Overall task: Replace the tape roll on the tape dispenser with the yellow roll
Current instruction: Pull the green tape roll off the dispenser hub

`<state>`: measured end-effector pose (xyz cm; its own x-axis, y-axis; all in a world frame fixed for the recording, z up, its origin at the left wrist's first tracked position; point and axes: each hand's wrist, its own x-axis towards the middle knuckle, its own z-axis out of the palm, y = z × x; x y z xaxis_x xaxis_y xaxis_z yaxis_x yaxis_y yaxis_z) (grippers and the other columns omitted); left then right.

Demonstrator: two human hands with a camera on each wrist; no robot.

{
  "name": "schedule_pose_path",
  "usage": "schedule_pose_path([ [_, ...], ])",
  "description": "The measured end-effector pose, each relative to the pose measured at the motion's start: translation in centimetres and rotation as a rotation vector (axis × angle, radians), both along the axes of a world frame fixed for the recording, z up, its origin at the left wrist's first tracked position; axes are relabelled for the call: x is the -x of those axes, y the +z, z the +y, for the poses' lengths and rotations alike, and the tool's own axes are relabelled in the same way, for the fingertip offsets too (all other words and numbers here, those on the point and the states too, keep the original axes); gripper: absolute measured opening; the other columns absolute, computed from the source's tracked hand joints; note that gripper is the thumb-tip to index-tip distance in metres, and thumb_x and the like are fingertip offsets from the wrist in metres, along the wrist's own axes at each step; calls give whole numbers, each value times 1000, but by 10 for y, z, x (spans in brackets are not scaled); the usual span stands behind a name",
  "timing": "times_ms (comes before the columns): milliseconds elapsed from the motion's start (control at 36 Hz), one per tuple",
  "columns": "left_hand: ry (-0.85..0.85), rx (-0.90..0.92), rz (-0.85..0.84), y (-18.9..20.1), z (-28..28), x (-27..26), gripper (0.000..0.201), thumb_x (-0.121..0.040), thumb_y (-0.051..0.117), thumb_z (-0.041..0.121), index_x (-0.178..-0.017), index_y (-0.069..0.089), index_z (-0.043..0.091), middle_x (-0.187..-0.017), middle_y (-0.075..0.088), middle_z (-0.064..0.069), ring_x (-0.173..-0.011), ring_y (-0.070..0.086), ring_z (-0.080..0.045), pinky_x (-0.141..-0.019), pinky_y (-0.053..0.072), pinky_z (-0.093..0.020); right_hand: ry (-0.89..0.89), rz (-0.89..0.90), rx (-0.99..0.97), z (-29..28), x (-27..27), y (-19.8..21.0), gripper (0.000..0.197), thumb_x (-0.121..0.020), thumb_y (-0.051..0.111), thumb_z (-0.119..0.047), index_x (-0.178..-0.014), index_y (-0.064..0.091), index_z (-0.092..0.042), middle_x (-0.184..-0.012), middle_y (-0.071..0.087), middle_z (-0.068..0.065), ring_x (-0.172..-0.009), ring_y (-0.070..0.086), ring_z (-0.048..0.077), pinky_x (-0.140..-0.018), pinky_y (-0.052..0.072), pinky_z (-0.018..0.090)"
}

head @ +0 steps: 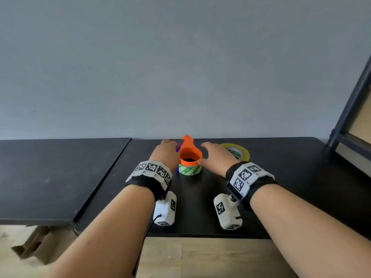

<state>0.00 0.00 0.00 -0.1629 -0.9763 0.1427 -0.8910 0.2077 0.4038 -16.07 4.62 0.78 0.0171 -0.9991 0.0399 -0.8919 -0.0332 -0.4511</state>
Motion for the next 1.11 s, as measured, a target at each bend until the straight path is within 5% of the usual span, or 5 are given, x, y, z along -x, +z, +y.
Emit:
schedule_pose_path([
  [333, -20, -8, 1, -13, -12, 6, 35, -92, 46, 9, -124, 61, 9, -127, 48, -7, -105, 59, -26, -89, 47, -30, -23, 198, -24, -23, -7, -14, 20, -92, 44, -22, -96, 61, -12, -91, 68, 8, -85, 66, 28, -76, 54, 39],
  [528, -13, -21, 2, -11, -7, 5, 43, -87, 48, 1, -126, 62, 13, -128, 47, -7, -106, 59, -26, -92, 49, -31, -44, 194, 13, -22, -7, -19, 20, -92, 48, -27, -102, 60, -14, -93, 67, 5, -87, 64, 26, -82, 52, 41],
  [805, 17, -86, 107, -7, -3, 2, 45, -86, 54, 2, -128, 61, 17, -139, 45, -11, -116, 56, -28, -94, 45, -31, -47, -169, 62, -12, 1, -14, 34, -89, 52, -14, -123, 58, -15, -120, 65, 6, -110, 61, 24, -93, 51, 39],
  [916, 4, -134, 145, -6, -2, 5, 46, -85, 59, 4, -129, 60, 18, -137, 53, -12, -120, 55, -27, -94, 44, -30, -53, -334, 160, -17, 3, -8, 30, -88, 53, -8, -115, 63, -15, -121, 65, 6, -112, 61, 23, -97, 50, 42],
  [1111, -40, -229, 188, -9, 8, 18, 42, -88, 50, 1, -128, 60, 14, -125, 62, -14, -111, 61, -30, -92, 47, -32, -108, -463, 269, -23, 7, -5, 34, -87, 62, -7, -120, 61, -11, -123, 62, 7, -116, 59, 20, -97, 46, 29],
])
